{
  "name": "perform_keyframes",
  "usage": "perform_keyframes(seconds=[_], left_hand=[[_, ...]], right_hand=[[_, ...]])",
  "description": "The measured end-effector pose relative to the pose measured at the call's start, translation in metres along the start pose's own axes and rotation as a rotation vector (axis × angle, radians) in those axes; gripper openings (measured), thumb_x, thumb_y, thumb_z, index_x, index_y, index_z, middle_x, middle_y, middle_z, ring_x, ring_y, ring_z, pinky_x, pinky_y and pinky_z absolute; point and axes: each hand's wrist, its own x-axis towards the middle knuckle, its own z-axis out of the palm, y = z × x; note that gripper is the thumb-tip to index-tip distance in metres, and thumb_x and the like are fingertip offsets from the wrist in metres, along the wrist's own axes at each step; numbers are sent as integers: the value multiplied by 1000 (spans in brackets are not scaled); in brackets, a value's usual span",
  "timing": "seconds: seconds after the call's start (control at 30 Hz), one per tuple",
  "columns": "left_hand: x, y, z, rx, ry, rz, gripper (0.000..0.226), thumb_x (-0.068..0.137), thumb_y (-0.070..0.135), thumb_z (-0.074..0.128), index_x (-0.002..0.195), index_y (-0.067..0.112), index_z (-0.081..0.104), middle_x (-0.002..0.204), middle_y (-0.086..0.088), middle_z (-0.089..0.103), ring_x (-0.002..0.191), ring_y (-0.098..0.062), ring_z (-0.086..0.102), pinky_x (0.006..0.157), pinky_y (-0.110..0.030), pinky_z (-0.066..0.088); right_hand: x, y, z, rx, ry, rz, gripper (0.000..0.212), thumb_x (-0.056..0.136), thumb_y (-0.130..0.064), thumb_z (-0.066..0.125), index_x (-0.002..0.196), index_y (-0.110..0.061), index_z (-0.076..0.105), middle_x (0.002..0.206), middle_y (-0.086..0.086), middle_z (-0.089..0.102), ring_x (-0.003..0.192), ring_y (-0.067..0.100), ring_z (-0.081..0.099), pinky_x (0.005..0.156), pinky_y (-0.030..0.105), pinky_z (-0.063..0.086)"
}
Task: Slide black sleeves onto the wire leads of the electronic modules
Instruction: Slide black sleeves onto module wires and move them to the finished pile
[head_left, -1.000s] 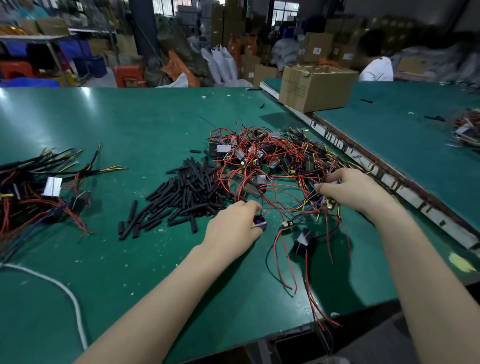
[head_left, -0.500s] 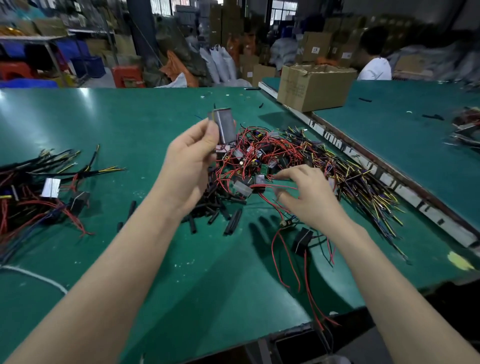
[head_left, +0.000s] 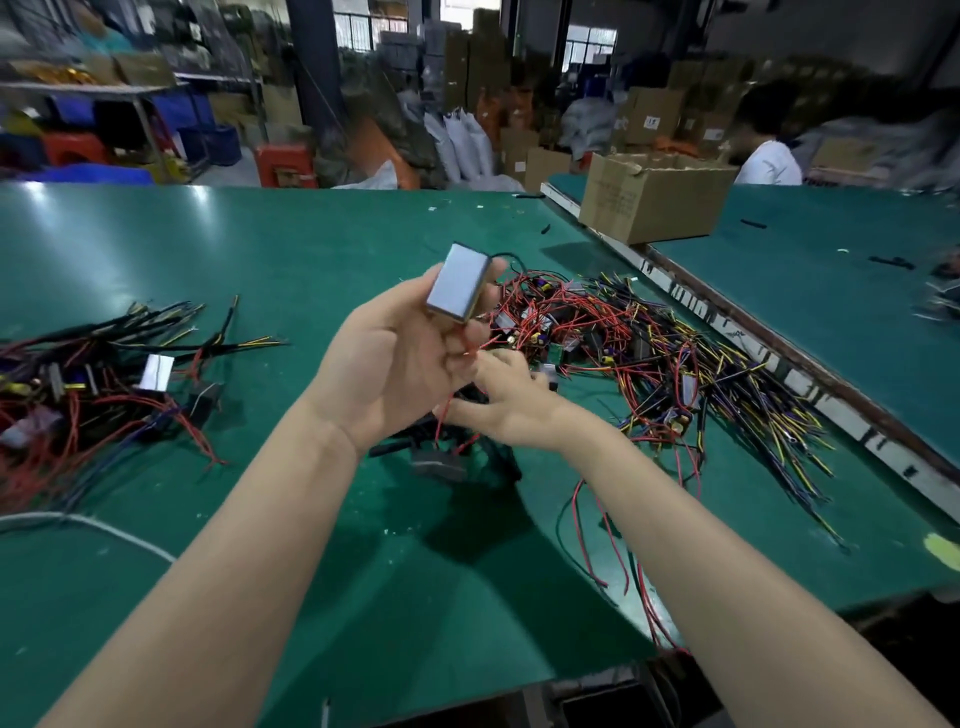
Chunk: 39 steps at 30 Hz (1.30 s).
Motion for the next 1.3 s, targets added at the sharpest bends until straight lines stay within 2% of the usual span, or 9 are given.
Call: perform_keyframes(seconds=[0.1, 0.27, 0.37, 0.5, 0.67, 0.8, 0.93, 1.13, 1.3], left_hand=[[0, 7, 4, 31, -53, 28, 40, 88, 36, 41, 116, 16, 62, 89, 8, 64, 66, -4, 49, 57, -20, 31], [-11, 22, -9, 5, 21, 110, 39, 90, 35, 38, 117, 18, 60, 87, 9, 62, 63, -4, 48, 55, -18, 32], [-21, 27, -19, -11, 32, 171, 38, 88, 37, 40, 115, 20, 62, 89, 10, 59, 63, -5, 45, 58, -22, 24], [-31, 36, -32, -11, 42, 187, 42, 88, 42, 42, 109, 19, 69, 88, 10, 59, 60, -3, 42, 60, -23, 19], [-48, 38, -55, 314, 186, 16, 53, 79, 64, 47, 105, 27, 73, 82, 7, 66, 56, -3, 47, 54, -18, 35], [-76, 35, -73, 686, 239, -146, 42, 72, 61, 66, 105, 35, 72, 81, 0, 71, 65, -8, 60, 62, -16, 46], [-98, 34, -75, 974, 111, -315, 43, 76, 59, 53, 112, 39, 66, 88, 1, 72, 69, -13, 60, 57, -17, 40], [-100, 32, -68, 1126, -78, -530, 38, 77, 52, 55, 112, 40, 63, 109, 31, 63, 105, 15, 54, 81, 2, 36], [-94, 22, -58, 1255, -113, -613, 39, 76, 59, 57, 111, 43, 64, 112, 16, 66, 111, -1, 57, 101, -25, 41]], right_hand=[[-3, -15, -8, 483, -6, -13, 27, 101, -27, 47, 86, -35, 68, 82, -9, 66, 83, 0, 55, 86, 27, 42], [-11, -16, -19, 776, -72, 74, 52, 87, -69, 30, 92, -38, 71, 85, -11, 73, 94, -2, 64, 87, 39, 35], [-13, -19, -22, 826, 12, -11, 39, 82, -60, 46, 85, -33, 73, 70, -13, 64, 75, 5, 60, 74, 30, 41], [-13, -31, -45, 735, 311, -6, 17, 96, -32, 54, 89, -26, 68, 63, -11, 53, 58, 3, 49, 55, 15, 41], [-27, -41, -73, 501, 544, 20, 21, 97, -29, 54, 95, -15, 70, 54, -8, 44, 40, -1, 37, 42, 9, 29], [-48, -39, -66, 221, 415, 79, 17, 95, -32, 57, 87, -23, 69, 42, -16, 46, 39, -1, 40, 41, 9, 29], [-59, -34, -36, 188, 295, 127, 17, 95, -28, 56, 82, -27, 66, 54, -9, 63, 40, -5, 45, 41, 8, 29], [-68, -24, -15, 304, 192, 115, 17, 97, -32, 52, 88, -30, 66, 56, -15, 61, 38, 1, 39, 40, 11, 29], [-74, -21, -2, 394, 161, 90, 16, 97, -35, 50, 98, -30, 66, 61, -12, 59, 42, 0, 38, 43, 13, 30]])
